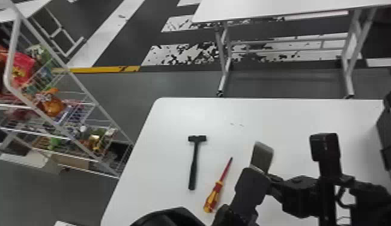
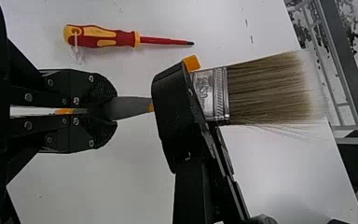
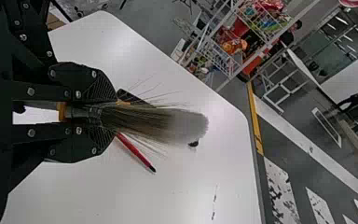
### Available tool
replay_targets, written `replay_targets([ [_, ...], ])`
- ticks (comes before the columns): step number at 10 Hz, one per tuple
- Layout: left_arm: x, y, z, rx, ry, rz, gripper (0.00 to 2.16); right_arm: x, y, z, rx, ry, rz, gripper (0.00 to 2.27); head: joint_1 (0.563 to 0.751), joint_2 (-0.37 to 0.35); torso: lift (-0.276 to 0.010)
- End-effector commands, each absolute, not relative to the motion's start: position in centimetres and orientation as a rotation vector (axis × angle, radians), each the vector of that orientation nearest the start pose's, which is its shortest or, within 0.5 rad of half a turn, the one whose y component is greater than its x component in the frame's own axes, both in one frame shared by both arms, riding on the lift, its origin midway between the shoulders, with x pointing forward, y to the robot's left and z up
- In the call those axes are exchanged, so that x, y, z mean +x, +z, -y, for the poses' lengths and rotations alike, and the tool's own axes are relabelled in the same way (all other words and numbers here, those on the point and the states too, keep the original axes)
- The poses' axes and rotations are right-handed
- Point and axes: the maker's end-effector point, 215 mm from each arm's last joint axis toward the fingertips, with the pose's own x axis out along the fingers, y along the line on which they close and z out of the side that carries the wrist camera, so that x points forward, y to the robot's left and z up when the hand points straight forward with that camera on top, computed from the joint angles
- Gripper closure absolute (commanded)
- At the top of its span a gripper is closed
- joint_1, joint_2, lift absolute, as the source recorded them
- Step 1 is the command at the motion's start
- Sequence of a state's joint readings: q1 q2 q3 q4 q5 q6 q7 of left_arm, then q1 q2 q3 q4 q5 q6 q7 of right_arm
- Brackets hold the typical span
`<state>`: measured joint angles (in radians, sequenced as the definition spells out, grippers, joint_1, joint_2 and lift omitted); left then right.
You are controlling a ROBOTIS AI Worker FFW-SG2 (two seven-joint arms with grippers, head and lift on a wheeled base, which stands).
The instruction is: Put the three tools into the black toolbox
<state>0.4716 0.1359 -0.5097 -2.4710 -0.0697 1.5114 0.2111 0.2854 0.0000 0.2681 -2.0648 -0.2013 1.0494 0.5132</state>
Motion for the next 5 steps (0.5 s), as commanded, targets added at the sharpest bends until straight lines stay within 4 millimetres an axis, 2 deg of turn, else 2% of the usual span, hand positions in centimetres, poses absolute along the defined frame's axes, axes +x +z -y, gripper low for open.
replay_targets([
  [1, 25.34, -48.32, -9.17, 0.326, -0.278, -1.039, 1.72, 33.62, -44.27, -5.23, 0.345, 0.868, -0.791, 2.24, 0.695, 0.305, -0.051],
  [3, 25.38, -48.33, -9.34, 0.335, -0.267, -1.037, 1.72, 34.07, -43.91, -5.27, 0.341, 0.864, -0.78, 2.24, 0.695, 0.284, -0.051],
  [4, 25.43, -48.27, -9.4, 0.334, -0.265, -1.036, 1.36, 34.2, -43.88, -5.09, 0.346, 0.86, -0.778, 2.24, 0.695, 0.286, -0.051],
  [5, 25.48, -48.14, -9.41, 0.334, -0.268, -1.033, 0.26, 34.22, -43.99, -4.78, 0.351, 0.852, -0.78, 2.24, 0.695, 0.285, -0.051],
])
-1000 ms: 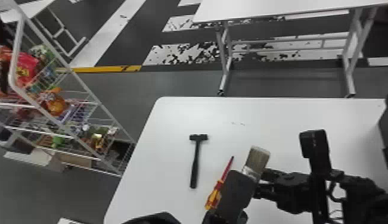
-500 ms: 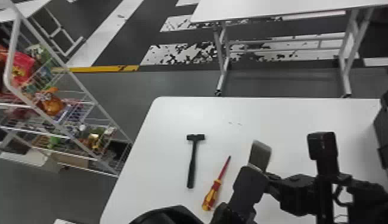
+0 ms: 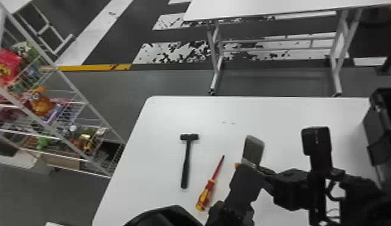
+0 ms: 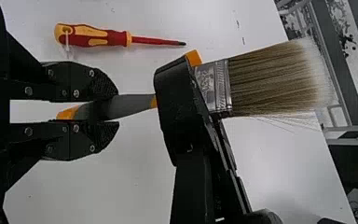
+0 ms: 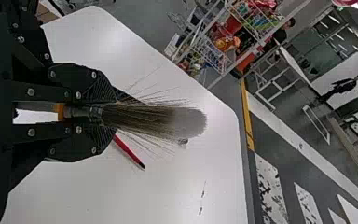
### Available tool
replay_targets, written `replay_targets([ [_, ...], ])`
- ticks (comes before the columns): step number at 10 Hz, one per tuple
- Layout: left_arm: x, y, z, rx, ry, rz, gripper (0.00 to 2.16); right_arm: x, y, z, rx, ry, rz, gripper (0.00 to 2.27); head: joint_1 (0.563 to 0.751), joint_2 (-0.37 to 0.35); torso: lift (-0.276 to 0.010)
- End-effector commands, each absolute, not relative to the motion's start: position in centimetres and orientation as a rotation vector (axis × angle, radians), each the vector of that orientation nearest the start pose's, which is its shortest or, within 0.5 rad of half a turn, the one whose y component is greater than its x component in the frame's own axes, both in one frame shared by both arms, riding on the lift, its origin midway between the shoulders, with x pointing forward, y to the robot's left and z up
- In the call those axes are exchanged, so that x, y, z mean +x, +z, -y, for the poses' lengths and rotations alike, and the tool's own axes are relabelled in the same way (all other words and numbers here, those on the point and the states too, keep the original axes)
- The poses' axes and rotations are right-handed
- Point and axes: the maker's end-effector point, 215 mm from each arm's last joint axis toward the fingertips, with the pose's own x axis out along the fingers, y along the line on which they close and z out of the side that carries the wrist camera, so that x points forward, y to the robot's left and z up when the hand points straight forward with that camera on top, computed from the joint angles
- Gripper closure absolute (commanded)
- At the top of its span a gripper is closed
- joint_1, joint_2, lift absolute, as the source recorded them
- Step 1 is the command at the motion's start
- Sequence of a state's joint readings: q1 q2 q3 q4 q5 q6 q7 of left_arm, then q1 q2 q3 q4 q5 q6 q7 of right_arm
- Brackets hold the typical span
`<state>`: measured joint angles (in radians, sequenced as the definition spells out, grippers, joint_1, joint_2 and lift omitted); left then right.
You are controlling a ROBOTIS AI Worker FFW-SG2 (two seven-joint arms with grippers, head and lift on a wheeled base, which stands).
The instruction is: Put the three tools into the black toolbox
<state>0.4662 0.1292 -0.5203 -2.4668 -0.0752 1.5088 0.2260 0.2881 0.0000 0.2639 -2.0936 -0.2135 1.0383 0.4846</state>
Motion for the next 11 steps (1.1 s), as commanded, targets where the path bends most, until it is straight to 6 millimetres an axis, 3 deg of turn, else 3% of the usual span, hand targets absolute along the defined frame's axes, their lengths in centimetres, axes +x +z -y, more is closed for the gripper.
replay_targets([
  [1, 25.6, -47.8, -9.5, 0.336, -0.266, -1.024, 0.02, 34.7, -43.5, -4.3, 0.352, 0.838, -0.765, 2.24, 0.695, 0.283, -0.051],
  [3, 25.6, -46.9, -10.1, 0.338, -0.256, -1.015, 0.01, 35.7, -42.2, -2.7, 0.355, 0.784, -0.721, 2.24, 0.695, 0.263, -0.051],
  [4, 25.5, -46.7, -11.0, 0.341, -0.241, -1.016, 0.01, 36.8, -40.8, -0.8, 0.315, 0.734, -0.679, 2.24, 0.695, 0.248, -0.051],
  [6, 25.0, -46.5, -13.4, 0.32, -0.207, -1.028, 0.01, 38.1, -38.6, 5.7, 0.197, 0.598, -0.612, 2.24, 0.695, 0.208, -0.051],
  [8, 24.7, -45.9, -15.8, 0.257, -0.182, -1.04, 0.07, 39.2, -35.0, 12.9, 0.114, 0.459, -0.515, 2.24, 0.695, 0.117, -0.051],
  [11, 24.1, -46.3, -18.6, 0.217, -0.149, -1.07, 0.07, 40.6, -32.2, 20.2, 0.02, 0.349, -0.445, 2.24, 0.695, 0.012, -0.051],
])
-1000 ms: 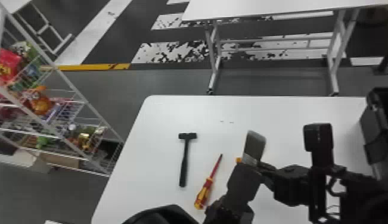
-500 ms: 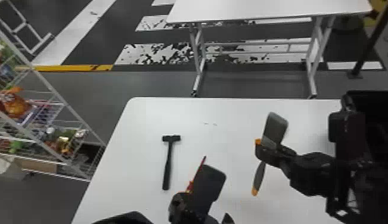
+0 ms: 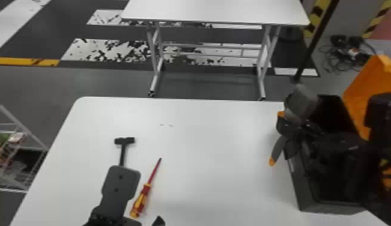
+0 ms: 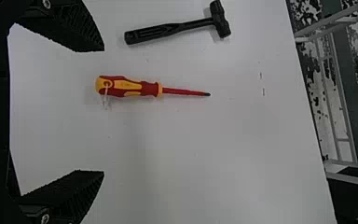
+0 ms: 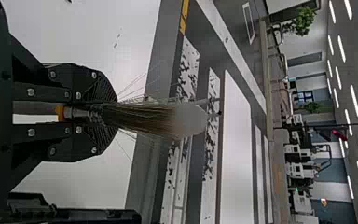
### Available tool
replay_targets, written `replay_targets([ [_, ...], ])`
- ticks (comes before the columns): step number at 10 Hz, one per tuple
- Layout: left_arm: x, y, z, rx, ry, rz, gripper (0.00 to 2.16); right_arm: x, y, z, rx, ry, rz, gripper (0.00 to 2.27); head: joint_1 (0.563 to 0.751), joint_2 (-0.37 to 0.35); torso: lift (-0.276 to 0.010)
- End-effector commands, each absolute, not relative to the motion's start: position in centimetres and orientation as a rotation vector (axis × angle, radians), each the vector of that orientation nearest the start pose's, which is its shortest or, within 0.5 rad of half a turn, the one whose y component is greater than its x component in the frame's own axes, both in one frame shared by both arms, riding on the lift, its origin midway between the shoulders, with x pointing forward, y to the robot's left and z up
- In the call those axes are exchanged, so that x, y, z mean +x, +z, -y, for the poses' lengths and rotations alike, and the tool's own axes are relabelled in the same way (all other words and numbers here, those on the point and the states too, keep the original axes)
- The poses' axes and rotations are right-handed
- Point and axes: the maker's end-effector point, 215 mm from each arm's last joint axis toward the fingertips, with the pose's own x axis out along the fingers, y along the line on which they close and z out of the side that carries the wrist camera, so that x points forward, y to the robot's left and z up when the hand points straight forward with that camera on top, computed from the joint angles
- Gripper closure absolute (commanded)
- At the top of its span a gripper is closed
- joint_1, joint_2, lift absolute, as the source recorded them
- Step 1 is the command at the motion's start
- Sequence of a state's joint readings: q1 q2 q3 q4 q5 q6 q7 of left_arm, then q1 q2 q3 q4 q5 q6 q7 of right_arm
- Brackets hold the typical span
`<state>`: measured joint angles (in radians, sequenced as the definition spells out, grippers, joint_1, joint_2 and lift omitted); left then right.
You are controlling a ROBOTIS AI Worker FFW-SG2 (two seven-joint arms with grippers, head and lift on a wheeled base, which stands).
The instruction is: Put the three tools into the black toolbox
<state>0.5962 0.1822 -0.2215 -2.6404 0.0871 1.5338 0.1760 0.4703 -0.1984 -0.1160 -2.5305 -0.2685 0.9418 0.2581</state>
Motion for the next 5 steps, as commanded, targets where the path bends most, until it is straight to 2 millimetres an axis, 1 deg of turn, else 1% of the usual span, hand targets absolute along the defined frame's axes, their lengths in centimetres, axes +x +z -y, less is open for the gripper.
replay_targets([
  [1, 23.6, -46.7, -19.4, 0.202, -0.142, -1.087, 0.07, 41.3, -31.0, 22.2, -0.018, 0.326, -0.411, 2.24, 0.695, -0.017, -0.051],
  [2, 23.2, -46.9, -20.1, 0.182, -0.136, -1.099, 0.07, 41.9, -30.1, 23.8, -0.049, 0.305, -0.383, 2.24, 0.695, -0.031, -0.051],
  [4, 23.3, -47.0, -21.3, 0.161, -0.117, -1.104, 0.08, 42.5, -28.9, 27.0, -0.09, 0.262, -0.341, 2.24, 0.695, -0.074, -0.051],
  [5, 23.4, -47.0, -21.6, 0.144, -0.115, -1.104, 0.08, 43.0, -28.3, 29.1, -0.121, 0.224, -0.316, 2.24, 0.695, -0.09, -0.051],
])
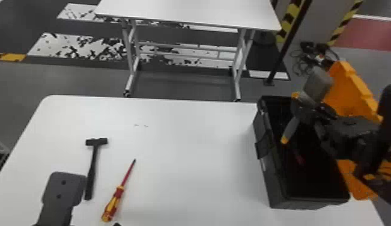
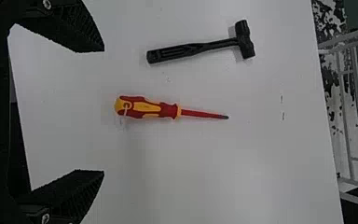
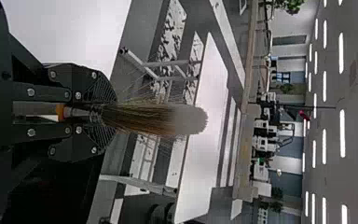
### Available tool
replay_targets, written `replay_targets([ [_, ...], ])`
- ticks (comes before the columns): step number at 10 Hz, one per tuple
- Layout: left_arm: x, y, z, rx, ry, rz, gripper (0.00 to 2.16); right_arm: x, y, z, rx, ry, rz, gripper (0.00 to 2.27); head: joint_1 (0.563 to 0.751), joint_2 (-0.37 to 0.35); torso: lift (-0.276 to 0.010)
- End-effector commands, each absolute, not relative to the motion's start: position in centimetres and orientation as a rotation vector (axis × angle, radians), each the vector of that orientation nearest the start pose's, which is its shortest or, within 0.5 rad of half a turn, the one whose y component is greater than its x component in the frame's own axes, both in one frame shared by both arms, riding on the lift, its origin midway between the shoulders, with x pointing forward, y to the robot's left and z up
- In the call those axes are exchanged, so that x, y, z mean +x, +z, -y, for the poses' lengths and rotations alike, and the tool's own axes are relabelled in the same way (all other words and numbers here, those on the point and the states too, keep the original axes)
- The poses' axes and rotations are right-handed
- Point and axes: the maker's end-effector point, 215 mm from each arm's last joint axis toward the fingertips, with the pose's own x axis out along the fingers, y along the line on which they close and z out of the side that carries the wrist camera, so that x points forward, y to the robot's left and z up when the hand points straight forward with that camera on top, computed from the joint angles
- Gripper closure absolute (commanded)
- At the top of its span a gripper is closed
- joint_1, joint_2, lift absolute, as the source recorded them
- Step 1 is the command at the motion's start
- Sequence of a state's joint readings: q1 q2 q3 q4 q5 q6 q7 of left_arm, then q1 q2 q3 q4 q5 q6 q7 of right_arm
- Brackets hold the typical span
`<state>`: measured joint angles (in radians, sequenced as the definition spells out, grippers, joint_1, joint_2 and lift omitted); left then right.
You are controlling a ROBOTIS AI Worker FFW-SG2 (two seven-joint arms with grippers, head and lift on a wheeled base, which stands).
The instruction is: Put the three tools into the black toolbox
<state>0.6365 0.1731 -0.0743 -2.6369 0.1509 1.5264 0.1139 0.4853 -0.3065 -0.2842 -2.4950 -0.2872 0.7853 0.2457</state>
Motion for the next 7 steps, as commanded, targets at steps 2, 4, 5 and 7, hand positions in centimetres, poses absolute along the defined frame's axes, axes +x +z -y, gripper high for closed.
replay_targets([
  [2, 23.4, -46.9, -21.4, 0.126, -0.121, -1.105, 0.08, 43.9, -28.7, 33.0, -0.173, 0.176, -0.29, 2.24, 0.695, -0.138, -0.051],
  [4, 23.6, -46.8, -20.6, 0.111, -0.134, -1.098, 0.08, 43.5, -30.7, 34.2, -0.207, 0.19, -0.293, 2.24, 0.695, -0.199, -0.051],
  [5, 23.6, -46.7, -20.7, 0.112, -0.129, -1.096, 0.08, 43.2, -32.4, 34.5, -0.185, 0.201, -0.311, 2.25, 0.695, -0.22, -0.051],
  [7, 23.7, -46.6, -20.9, 0.107, -0.122, -1.094, 0.08, 42.6, -36.0, 35.7, -0.134, 0.202, -0.355, 0.65, 0.695, -0.237, -0.051],
])
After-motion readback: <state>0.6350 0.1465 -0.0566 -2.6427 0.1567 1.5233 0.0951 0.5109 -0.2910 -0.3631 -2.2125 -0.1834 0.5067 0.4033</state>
